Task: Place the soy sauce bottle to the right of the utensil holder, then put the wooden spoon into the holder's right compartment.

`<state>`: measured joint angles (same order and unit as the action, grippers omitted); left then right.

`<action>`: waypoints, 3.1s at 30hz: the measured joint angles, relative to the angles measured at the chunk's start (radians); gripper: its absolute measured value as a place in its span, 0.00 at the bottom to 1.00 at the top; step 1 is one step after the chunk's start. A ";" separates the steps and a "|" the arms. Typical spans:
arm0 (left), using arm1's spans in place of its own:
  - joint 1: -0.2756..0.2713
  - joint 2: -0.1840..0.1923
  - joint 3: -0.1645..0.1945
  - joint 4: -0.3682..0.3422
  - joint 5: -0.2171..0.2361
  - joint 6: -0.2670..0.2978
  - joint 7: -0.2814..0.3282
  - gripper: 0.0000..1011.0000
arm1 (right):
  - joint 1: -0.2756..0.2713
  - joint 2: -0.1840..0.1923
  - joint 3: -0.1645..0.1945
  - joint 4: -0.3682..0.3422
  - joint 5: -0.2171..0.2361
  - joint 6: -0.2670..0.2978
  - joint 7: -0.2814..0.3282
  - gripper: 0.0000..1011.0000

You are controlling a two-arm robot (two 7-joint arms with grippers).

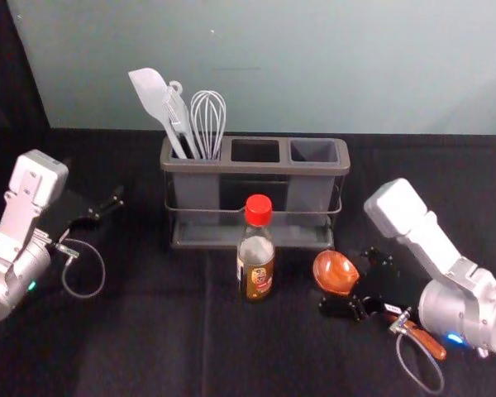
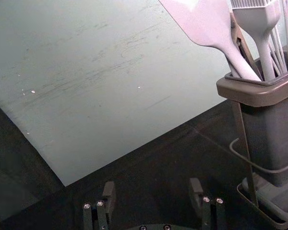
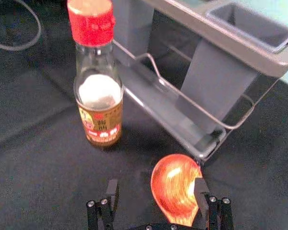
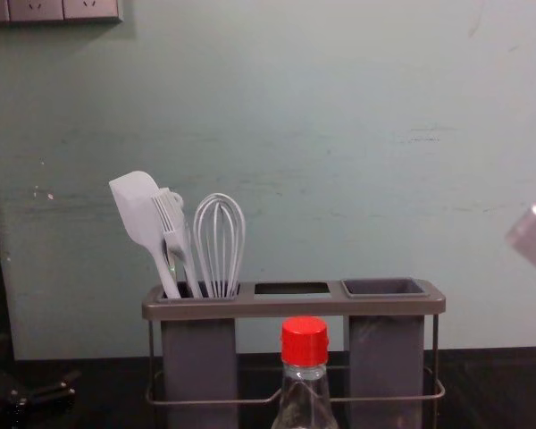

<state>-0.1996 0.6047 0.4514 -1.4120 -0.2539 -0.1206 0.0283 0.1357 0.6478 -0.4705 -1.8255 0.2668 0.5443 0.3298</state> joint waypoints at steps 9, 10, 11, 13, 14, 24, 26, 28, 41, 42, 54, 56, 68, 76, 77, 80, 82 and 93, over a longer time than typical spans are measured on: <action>0.000 0.000 0.000 0.000 0.000 0.000 0.000 0.99 | 0.067 -0.024 -0.023 0.016 -0.024 0.173 0.028 0.99; 0.000 0.000 0.000 0.000 0.000 0.000 0.000 0.99 | 0.073 -0.027 -0.023 0.023 -0.024 0.179 0.033 0.99; 0.000 0.000 0.000 0.000 0.000 0.000 0.000 0.99 | 0.079 -0.030 -0.024 0.030 -0.024 0.185 0.039 0.99; 0.000 0.000 0.000 0.000 0.000 0.000 0.000 0.99 | 0.094 -0.039 -0.024 0.050 -0.024 0.193 0.052 0.99; 0.000 0.000 0.000 0.000 0.000 0.000 0.000 0.99 | 0.098 -0.043 -0.024 0.058 -0.024 0.195 0.055 0.99; 0.000 0.000 0.000 0.000 0.000 0.000 0.000 0.99 | 0.148 -0.079 -0.021 0.142 -0.037 0.195 0.097 0.99; 0.000 0.000 0.000 0.000 0.000 0.000 0.000 0.99 | 0.154 -0.085 -0.020 0.154 -0.041 0.193 0.103 0.99; 0.000 0.000 0.000 0.000 0.000 0.000 0.000 0.99 | 0.159 -0.090 -0.019 0.164 -0.046 0.192 0.109 0.99; 0.000 0.000 0.000 0.000 0.000 0.000 0.000 0.99 | 0.175 -0.116 -0.021 0.203 -0.071 0.189 0.139 0.99; 0.000 0.000 0.000 0.000 0.000 0.000 0.000 0.99 | 0.177 -0.119 -0.023 0.207 -0.077 0.189 0.142 0.99; 0.000 0.000 0.000 0.000 0.000 0.000 0.000 0.99 | 0.178 -0.139 -0.018 0.227 -0.107 0.189 0.147 0.99; 0.000 0.000 0.000 0.000 0.000 0.000 0.000 0.99 | 0.177 -0.141 -0.017 0.227 -0.109 0.189 0.147 0.99; 0.000 0.000 0.000 0.000 0.000 0.000 0.000 0.99 | 0.169 -0.154 0.001 0.225 -0.125 0.195 0.153 0.83; 0.000 0.000 0.000 0.000 0.000 0.000 0.000 0.99 | 0.145 -0.138 0.033 0.165 -0.117 0.196 0.164 0.83; 0.000 0.000 0.000 0.000 0.000 0.000 0.000 0.99 | 0.141 -0.136 0.037 0.158 -0.114 0.194 0.165 0.83; 0.000 0.000 0.000 0.000 0.000 0.000 0.000 0.99 | 0.118 -0.124 0.056 0.126 -0.101 0.177 0.165 0.83; 0.000 0.000 0.000 0.000 0.000 0.000 0.000 0.99 | 0.091 -0.115 0.076 0.098 -0.090 0.146 0.163 0.83; 0.000 0.000 0.000 0.000 0.000 0.000 0.000 0.99 | -0.076 -0.097 0.191 -0.005 -0.021 -0.155 0.095 0.83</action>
<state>-0.1995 0.6047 0.4514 -1.4120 -0.2539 -0.1206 0.0283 0.0600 0.5506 -0.2800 -1.8304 0.2456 0.3895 0.4247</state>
